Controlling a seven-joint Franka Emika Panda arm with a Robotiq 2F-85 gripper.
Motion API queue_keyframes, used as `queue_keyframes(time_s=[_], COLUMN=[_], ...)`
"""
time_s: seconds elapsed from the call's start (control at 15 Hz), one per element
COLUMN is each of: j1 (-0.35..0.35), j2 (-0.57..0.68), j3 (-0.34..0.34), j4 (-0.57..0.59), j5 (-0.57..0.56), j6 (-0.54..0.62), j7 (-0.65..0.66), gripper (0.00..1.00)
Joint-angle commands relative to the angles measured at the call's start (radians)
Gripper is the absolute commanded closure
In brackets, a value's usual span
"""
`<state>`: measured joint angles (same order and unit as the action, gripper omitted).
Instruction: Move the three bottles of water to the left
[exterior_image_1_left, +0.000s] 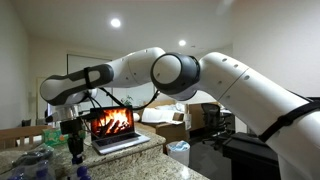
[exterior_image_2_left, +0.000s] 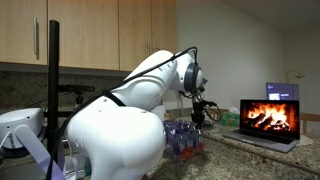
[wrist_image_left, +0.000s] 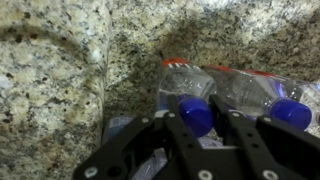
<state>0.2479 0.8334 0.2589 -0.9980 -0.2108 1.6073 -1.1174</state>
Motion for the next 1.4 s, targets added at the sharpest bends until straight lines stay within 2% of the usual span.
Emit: queue_keyframes(time_s=[0.0, 0.07, 0.13, 0.67, 1.07, 1.33], j1=[0.0, 0.001, 0.001, 0.011, -0.004, -0.009], j2=[0.0, 0.0, 0.0, -0.14, -0.194, -0.208], j3=[0.0, 0.0, 0.0, -0.007, -0.02, -0.015], j4=[0.0, 0.0, 0.0, -0.149, -0.274, -0.35], j5=[0.0, 0.0, 0.0, -0.035, -0.02, -0.011], j6=[0.0, 0.0, 0.0, 0.112, 0.139, 0.204], j7=[0.0, 0.0, 0.0, 0.032, 0.024, 0.021], gripper=[0.65, 0.65, 0.85, 0.85, 0.85, 0.85])
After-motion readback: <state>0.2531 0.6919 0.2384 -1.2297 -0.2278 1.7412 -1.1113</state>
